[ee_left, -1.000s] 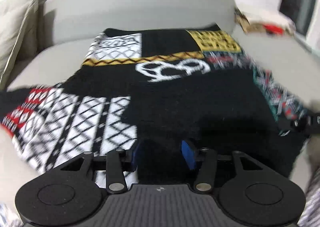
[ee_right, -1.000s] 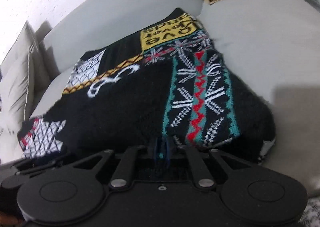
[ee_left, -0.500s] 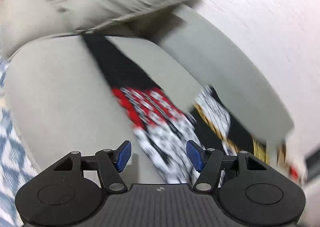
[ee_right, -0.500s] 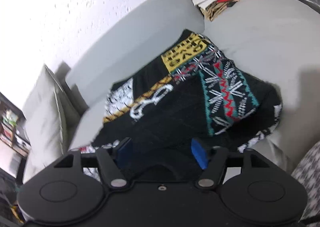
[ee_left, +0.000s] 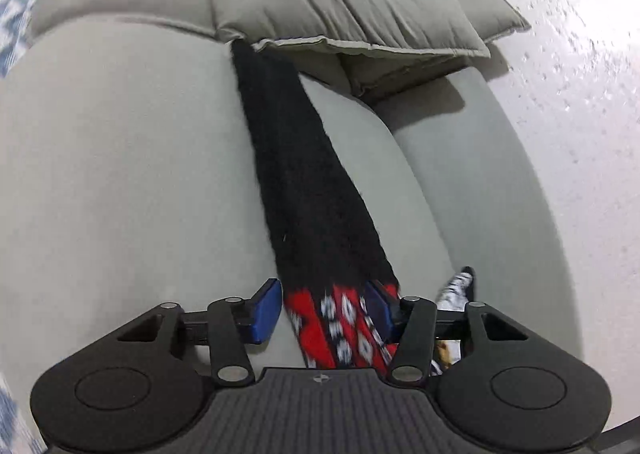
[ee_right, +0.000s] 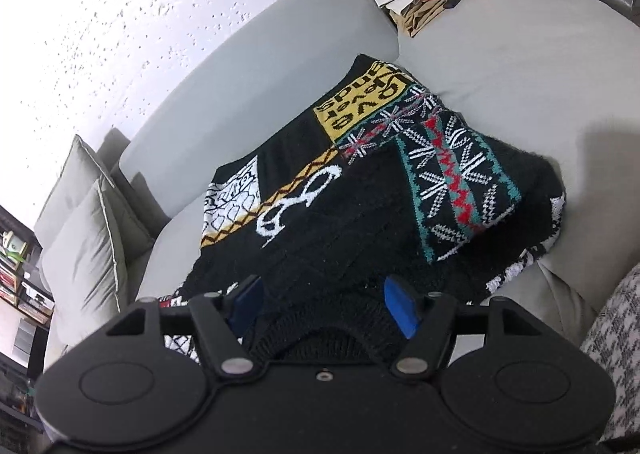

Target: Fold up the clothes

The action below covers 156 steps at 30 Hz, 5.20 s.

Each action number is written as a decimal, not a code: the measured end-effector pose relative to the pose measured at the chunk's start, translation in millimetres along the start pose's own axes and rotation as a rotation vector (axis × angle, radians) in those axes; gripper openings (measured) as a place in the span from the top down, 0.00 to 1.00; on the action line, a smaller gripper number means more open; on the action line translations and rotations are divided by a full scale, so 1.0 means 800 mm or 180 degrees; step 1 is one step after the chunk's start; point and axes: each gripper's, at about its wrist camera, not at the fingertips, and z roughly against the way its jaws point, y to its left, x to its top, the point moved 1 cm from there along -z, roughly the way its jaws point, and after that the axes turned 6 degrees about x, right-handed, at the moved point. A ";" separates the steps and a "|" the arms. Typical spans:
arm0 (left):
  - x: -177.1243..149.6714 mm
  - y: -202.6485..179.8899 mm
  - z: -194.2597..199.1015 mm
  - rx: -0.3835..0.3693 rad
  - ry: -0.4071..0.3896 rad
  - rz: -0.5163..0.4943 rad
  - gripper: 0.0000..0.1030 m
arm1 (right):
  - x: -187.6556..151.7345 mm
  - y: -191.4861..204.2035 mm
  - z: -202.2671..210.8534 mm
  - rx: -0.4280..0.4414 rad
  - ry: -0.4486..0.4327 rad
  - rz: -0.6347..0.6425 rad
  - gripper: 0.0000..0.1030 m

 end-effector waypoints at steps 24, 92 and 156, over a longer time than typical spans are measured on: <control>-0.321 -0.283 0.159 -0.0405 -0.0998 -0.4554 0.76 | 0.019 -0.067 0.063 0.0191 -0.0231 -0.0423 0.30; -0.236 -0.130 0.169 -0.0370 -0.0408 -0.3426 0.28 | 0.097 -0.095 -0.077 0.0629 0.0274 -0.0577 0.40; -0.231 -0.157 0.084 0.1395 -0.0521 -0.3955 0.73 | 0.053 -0.070 -0.068 0.0407 -0.0196 0.0113 0.40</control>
